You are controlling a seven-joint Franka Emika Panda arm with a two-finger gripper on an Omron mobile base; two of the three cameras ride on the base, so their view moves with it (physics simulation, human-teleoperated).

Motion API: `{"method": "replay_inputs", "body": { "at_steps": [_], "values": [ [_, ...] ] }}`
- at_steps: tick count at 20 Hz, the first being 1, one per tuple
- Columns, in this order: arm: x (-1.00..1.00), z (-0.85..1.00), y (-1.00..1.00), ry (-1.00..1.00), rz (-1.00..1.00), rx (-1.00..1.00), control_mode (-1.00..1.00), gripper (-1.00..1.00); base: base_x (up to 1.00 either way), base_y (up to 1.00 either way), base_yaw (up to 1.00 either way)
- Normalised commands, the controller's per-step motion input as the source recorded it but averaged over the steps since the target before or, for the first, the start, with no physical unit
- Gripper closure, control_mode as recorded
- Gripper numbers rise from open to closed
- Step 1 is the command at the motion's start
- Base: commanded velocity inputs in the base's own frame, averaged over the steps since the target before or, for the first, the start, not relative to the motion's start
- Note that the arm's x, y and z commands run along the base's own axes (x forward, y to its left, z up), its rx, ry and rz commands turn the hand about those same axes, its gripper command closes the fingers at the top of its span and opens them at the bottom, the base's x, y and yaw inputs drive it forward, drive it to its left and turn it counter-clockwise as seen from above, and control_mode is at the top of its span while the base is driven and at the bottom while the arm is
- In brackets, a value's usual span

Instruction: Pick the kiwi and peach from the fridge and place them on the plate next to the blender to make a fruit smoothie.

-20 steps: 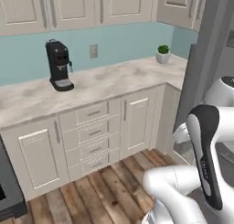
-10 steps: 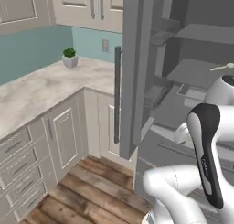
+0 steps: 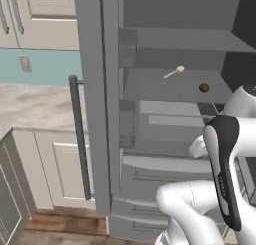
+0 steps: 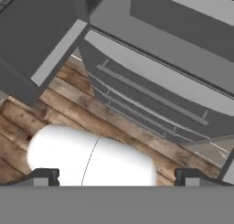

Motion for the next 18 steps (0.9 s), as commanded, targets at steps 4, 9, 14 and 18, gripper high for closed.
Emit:
{"method": "replay_inputs", "body": {
  "at_steps": [4, 9, 14, 18],
  "values": [
    [0.00, 0.00, 0.00, 0.00, 0.00, 0.00, 1.00, -1.00, 0.88, 0.00, -0.55],
    [0.00, 0.00, 0.00, 0.00, 0.00, 0.00, 1.00, -1.00, 0.57, 0.39, -0.56],
    [0.00, 0.00, 0.00, 0.00, 0.00, 0.00, 1.00, -1.00, 0.31, 0.21, -0.45],
    [0.59, 0.12, -0.03, -0.13, -0.13, 0.00, -1.00, -1.00, 0.12, 0.00, -0.05]
  ]
}}
